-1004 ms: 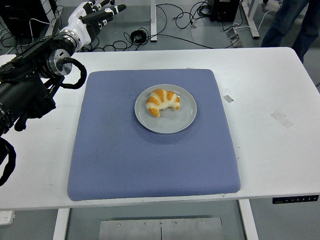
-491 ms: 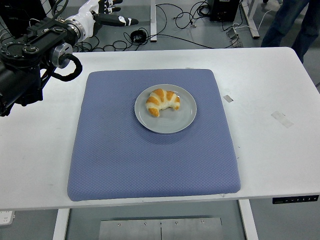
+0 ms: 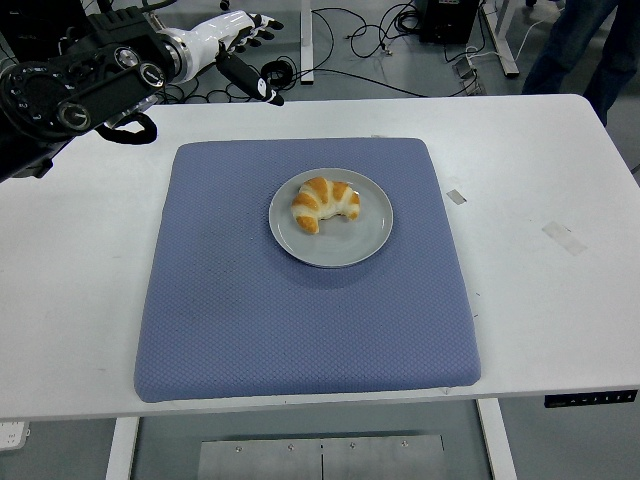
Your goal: Place the bread on the table
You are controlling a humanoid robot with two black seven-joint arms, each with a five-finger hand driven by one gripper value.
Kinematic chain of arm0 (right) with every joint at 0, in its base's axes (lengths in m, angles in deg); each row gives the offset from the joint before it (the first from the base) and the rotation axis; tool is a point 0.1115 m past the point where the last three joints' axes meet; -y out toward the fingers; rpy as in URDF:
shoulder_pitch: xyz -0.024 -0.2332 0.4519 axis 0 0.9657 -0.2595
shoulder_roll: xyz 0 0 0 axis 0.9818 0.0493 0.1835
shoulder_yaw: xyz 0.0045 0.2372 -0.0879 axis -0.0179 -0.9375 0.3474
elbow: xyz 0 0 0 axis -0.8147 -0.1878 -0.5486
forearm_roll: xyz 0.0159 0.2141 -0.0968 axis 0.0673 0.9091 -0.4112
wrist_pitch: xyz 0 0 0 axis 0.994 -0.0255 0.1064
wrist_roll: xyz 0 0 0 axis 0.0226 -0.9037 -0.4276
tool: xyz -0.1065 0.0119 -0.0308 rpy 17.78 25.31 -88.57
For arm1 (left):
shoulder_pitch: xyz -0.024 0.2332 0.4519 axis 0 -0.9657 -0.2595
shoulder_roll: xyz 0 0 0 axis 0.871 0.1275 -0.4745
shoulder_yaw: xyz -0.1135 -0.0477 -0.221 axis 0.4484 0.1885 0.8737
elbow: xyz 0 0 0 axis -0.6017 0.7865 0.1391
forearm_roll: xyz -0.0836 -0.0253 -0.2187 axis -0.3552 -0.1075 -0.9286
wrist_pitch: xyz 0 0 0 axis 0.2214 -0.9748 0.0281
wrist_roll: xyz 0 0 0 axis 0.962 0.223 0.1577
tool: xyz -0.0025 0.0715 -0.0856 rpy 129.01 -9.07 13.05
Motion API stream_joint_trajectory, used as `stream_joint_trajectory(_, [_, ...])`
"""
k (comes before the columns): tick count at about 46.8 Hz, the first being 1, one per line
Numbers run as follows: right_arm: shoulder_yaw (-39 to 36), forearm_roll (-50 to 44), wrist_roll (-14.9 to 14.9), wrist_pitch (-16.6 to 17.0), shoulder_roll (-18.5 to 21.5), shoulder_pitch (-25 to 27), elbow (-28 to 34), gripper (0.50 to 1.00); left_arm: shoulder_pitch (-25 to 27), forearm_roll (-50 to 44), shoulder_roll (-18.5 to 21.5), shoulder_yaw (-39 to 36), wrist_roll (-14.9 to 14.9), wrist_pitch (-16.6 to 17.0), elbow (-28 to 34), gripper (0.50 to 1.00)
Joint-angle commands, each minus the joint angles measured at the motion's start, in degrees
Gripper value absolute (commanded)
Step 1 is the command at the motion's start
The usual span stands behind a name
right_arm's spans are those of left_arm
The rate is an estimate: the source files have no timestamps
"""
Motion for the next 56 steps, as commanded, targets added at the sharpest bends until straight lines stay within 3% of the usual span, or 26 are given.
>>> stream_joint_trajectory(1, [-0.03,0.0,0.0,-0.01,0.0,0.01,0.0,1.0,-0.02,2.41,-0.08,-0.23,0.84,0.1,2.05,0.972])
stream_joint_trajectory(9, [-0.03,0.0,0.0,-0.01,0.0,0.01,0.0,1.0,0.42,3.91,-0.61,-2.59,3.39,0.98,7.15,0.972])
stream_joint_trajectory(17, [-0.03,0.0,0.0,-0.01,0.0,0.01,0.0,1.0,2.09,4.0,-2.19,-6.55,5.24,5.81,11.81,0.974])
stream_joint_trajectory(22, [-0.03,0.0,0.0,-0.01,0.0,0.01,0.0,1.0,2.0,3.91,-3.16,-7.17,6.82,5.81,12.07,0.974])
stream_joint_trajectory(30, [0.06,0.0,0.0,-0.01,0.0,0.01,0.0,1.0,1.83,3.21,-3.51,-7.17,7.17,6.17,15.76,0.974])
stream_joint_trajectory(41, [0.06,0.0,0.0,-0.01,0.0,0.01,0.0,1.0,1.39,3.73,-4.56,-9.28,7.96,5.81,15.85,0.971])
stream_joint_trajectory(45, [0.06,0.0,0.0,-0.01,0.0,0.01,0.0,1.0,1.39,4.08,-4.65,-11.73,7.96,5.81,15.59,0.931])
stream_joint_trajectory(53, [0.06,0.0,0.0,-0.01,0.0,0.01,0.0,1.0,0.6,3.73,-4.65,-13.59,7.87,5.9,15.5,0.931])
stream_joint_trajectory(56, [0.06,0.0,0.0,-0.01,0.0,-0.08,0.0,1.0,0.51,3.73,-4.65,-13.59,7.87,5.9,15.5,0.907])
